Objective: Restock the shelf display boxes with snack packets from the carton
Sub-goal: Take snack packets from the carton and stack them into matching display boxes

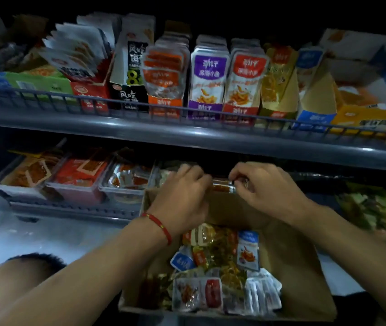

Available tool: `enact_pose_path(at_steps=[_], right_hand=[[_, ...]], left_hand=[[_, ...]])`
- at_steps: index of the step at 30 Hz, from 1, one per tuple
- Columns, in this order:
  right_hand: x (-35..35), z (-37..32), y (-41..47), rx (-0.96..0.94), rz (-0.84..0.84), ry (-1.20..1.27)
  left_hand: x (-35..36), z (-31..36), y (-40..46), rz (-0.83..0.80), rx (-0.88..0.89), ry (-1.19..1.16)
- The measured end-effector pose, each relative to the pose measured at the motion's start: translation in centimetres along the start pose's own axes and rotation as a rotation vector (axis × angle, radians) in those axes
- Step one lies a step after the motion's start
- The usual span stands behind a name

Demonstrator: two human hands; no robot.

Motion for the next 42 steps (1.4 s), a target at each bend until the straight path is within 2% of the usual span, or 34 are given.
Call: enact_pose_path(at_steps=[4, 6, 9, 15, 18, 24, 29, 32, 36, 39, 42], right_hand=[[1.6, 2.6, -3.0, 0.050, -0.285, 0.043], [1.2, 3.2, -3.5, 0.059, -0.344, 0.083], [0.1, 4.1, -3.6, 0.055, -0.298, 0.132], [-0.9, 6.0, -4.5, 0.118, -0.258, 0.243], [-0.6, 6.5, -4.7, 0.126, -0.278, 0.258], [-0.4, 7.1, -4.7, 0.145, -0.286, 0.294], [-0.8, 7.4, -4.7, 0.148, -0.291, 0.311], [-0.7, 7.5, -4.7, 0.146, -0.309, 0.311], [-0.6, 7.6, -5.1, 0.173, -0.316, 0.422], [-1.7, 6.9, -5.0, 0.160, -0.181, 0.652], [-3.0, 6.2, -5.2, 0.175, -0.039, 0.750]], left_hand=[[8.2, 0.5, -1.6, -0.527, -0.098, -0.012], [12.3, 0.4, -2.2, -0.668, -0.078, 0.038], [17.0, 0.7, -2.4, -0.759, -0.021, 0.140], [22.0, 0.9, -1.1, -0.626, 0.006, 0.085], [22.1, 1.9, -1.1, -0.603, 0.004, 0.173], [20.4, 2.3, -1.2, -0.649, -0.073, 0.350], [15.8, 2.8, -2.1, -0.672, -0.115, 0.298], [11.4, 3.7, -1.7, -0.596, -0.152, 0.123], [5.1, 5.6, 0.3, -0.315, -0.117, -0.261], [1.9, 6.5, 1.5, -0.165, -0.096, -0.479], [1.0, 6.6, 1.9, -0.163, -0.139, -0.781]])
Point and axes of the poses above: each hand's wrist, its own y-axis towards the middle knuckle, its own x-axis out of the palm, z = x × y, the point moved 3 cm from there along y, towards the middle knuckle, and after that the axes turned 7 degrees about -x, right-handed, at the moved point
